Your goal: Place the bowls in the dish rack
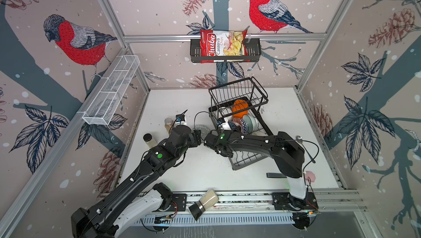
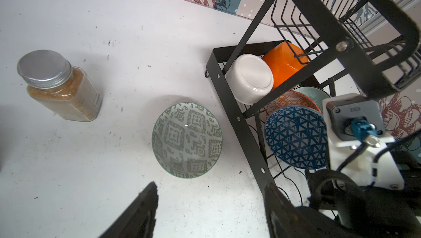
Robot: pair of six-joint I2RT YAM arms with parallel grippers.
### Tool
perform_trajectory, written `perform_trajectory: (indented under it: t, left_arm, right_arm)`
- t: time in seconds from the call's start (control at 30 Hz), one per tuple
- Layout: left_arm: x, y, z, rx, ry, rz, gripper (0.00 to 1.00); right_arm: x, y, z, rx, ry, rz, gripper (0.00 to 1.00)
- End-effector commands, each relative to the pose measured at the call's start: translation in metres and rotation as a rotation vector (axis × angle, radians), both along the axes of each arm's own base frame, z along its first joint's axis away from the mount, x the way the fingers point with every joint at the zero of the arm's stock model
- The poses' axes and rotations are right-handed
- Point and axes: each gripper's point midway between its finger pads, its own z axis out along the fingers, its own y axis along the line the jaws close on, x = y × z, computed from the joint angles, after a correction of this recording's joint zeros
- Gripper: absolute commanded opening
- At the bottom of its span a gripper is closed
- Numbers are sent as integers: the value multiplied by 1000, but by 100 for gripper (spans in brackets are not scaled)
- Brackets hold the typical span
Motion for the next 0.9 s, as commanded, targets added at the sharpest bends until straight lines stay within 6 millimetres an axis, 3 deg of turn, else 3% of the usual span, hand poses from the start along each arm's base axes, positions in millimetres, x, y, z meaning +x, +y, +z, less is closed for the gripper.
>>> perform_trajectory:
  t: [0.0,0.87]
  left_arm:
    - [1,-1,6,-11,-17,-7,73]
    - [-1,-3,2,-14,-2,-17,72]
  right_arm:
    - [5,0,11,-16,-67,-4,0]
    - [16,13,-6,-55,-94,-13,0]
